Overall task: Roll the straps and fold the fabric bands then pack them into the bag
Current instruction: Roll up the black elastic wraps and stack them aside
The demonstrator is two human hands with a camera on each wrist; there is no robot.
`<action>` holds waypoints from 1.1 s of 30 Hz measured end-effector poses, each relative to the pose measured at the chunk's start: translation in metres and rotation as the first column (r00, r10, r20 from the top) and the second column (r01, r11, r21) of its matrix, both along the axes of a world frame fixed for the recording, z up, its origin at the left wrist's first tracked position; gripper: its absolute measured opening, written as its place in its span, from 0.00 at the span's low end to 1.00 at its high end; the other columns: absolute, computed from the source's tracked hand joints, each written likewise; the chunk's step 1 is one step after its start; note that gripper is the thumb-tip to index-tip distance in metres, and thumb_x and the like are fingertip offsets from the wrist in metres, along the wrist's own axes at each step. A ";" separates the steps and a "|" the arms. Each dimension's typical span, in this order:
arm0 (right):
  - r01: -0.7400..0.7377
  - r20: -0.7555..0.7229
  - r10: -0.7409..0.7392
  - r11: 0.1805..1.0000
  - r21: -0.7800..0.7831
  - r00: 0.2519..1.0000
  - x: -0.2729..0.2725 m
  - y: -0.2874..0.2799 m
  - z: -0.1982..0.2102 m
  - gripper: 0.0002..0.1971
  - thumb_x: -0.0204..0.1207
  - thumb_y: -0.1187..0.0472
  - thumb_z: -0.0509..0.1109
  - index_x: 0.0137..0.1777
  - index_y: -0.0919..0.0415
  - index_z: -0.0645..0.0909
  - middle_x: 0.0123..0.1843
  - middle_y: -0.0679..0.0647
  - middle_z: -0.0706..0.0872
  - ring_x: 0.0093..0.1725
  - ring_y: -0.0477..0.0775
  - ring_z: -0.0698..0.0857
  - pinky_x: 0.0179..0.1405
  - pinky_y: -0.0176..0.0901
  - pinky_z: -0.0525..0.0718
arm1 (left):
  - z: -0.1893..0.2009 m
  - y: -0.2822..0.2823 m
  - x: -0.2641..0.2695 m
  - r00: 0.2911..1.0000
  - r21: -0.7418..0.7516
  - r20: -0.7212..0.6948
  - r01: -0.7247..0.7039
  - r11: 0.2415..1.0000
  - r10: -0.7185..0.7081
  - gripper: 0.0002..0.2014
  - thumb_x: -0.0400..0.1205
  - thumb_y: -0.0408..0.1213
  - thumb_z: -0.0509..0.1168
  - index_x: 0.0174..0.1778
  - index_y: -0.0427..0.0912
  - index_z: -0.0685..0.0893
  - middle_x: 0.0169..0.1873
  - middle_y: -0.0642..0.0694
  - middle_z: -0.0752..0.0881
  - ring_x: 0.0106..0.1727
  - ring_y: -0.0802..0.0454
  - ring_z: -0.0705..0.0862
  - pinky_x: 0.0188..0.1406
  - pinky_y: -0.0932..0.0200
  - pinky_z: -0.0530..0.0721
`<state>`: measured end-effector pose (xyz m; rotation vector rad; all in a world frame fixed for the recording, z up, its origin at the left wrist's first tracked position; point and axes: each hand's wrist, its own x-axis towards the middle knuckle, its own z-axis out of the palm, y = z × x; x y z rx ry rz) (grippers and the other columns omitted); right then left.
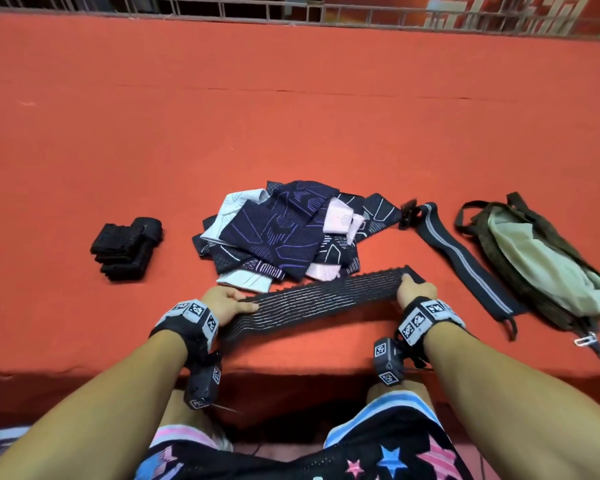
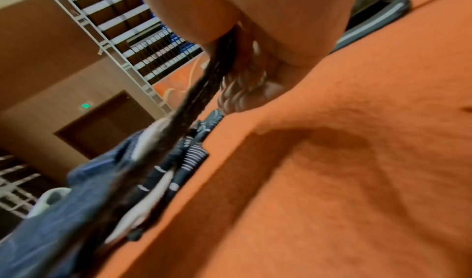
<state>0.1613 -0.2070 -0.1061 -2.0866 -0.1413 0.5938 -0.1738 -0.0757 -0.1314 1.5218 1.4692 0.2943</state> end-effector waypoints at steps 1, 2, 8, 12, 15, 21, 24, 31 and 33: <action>-0.023 0.004 0.023 1.000 -0.008 1.000 -0.001 -0.005 -0.006 0.22 0.81 0.53 0.69 0.60 0.76 0.83 0.53 0.70 0.88 0.53 0.69 0.87 0.58 0.56 0.83 | -0.001 -0.002 0.001 1.000 0.026 -0.008 -0.014 1.000 0.014 0.14 0.70 0.39 0.84 0.31 0.43 0.83 0.29 0.49 0.85 0.30 0.54 0.81 0.30 0.63 0.74; -0.039 0.017 0.039 0.999 -0.004 0.999 0.000 -0.009 -0.012 0.20 0.80 0.55 0.69 0.56 0.77 0.85 0.45 0.68 0.87 0.46 0.66 0.86 0.50 0.54 0.83 | -0.002 -0.002 0.003 1.000 0.055 -0.025 -0.017 0.998 0.018 0.12 0.70 0.38 0.84 0.33 0.42 0.85 0.30 0.49 0.86 0.31 0.54 0.81 0.30 0.64 0.74; -0.022 0.111 0.028 0.998 -0.056 0.993 -0.004 -0.016 -0.008 0.10 0.75 0.69 0.69 0.52 0.71 0.88 0.44 0.66 0.88 0.48 0.66 0.88 0.46 0.49 0.80 | -0.002 0.000 0.012 0.992 0.105 -0.051 -0.111 0.988 0.117 0.09 0.70 0.33 0.83 0.40 0.41 0.89 0.36 0.47 0.88 0.39 0.49 0.85 0.33 0.62 0.76; -0.010 0.125 0.045 0.965 -0.264 0.991 0.006 -0.009 -0.003 0.15 0.78 0.73 0.64 0.63 0.75 0.82 0.58 0.71 0.86 0.54 0.66 0.83 0.49 0.50 0.74 | -0.009 0.000 -0.001 0.965 0.074 -0.016 -0.260 0.963 0.262 0.15 0.64 0.36 0.87 0.38 0.42 0.87 0.36 0.44 0.89 0.43 0.44 0.88 0.42 0.55 0.83; -0.097 0.303 0.236 0.907 -0.411 0.923 -0.011 -0.003 0.004 0.20 0.76 0.61 0.70 0.67 0.61 0.76 0.67 0.67 0.79 0.69 0.68 0.75 0.65 0.56 0.73 | -0.012 -0.004 -0.010 0.966 -0.017 -0.003 -0.259 0.966 0.259 0.15 0.63 0.36 0.87 0.36 0.38 0.88 0.34 0.39 0.91 0.37 0.43 0.88 0.43 0.47 0.87; -0.740 0.210 0.756 0.652 -0.166 0.620 -0.092 0.045 0.008 0.05 0.74 0.59 0.76 0.39 0.50 0.85 0.44 0.50 0.90 0.47 0.54 0.88 0.56 0.45 0.85 | -0.010 -0.015 -0.012 0.947 0.023 0.036 -0.319 0.948 0.318 0.16 0.74 0.35 0.79 0.24 0.42 0.80 0.23 0.47 0.83 0.28 0.48 0.80 0.26 0.62 0.74; -0.863 0.112 0.871 0.490 -0.125 0.479 -0.139 0.070 -0.005 0.07 0.72 0.59 0.77 0.33 0.51 0.84 0.35 0.46 0.88 0.39 0.51 0.87 0.55 0.52 0.89 | -0.003 -0.021 -0.009 0.954 0.030 0.113 -0.281 0.959 0.276 0.13 0.76 0.36 0.78 0.28 0.43 0.83 0.25 0.50 0.84 0.29 0.52 0.81 0.26 0.64 0.74; -0.875 0.030 0.893 0.446 -0.187 0.449 -0.173 0.090 -0.015 0.20 0.79 0.42 0.67 0.37 0.57 0.86 0.43 0.55 0.92 0.45 0.58 0.88 0.54 0.48 0.86 | 0.011 -0.016 0.016 0.922 -0.013 0.263 -0.292 0.956 0.285 0.13 0.78 0.38 0.76 0.30 0.43 0.81 0.27 0.45 0.80 0.31 0.50 0.78 0.29 0.60 0.73; -0.877 -0.017 0.882 0.467 -0.114 0.472 -0.171 0.089 -0.021 0.25 0.79 0.36 0.63 0.37 0.57 0.86 0.43 0.55 0.90 0.48 0.60 0.88 0.64 0.56 0.83 | 0.015 -0.022 0.026 0.857 -0.173 0.367 -0.318 0.932 0.361 0.10 0.84 0.38 0.69 0.38 0.37 0.86 0.26 0.46 0.84 0.23 0.55 0.82 0.25 0.64 0.78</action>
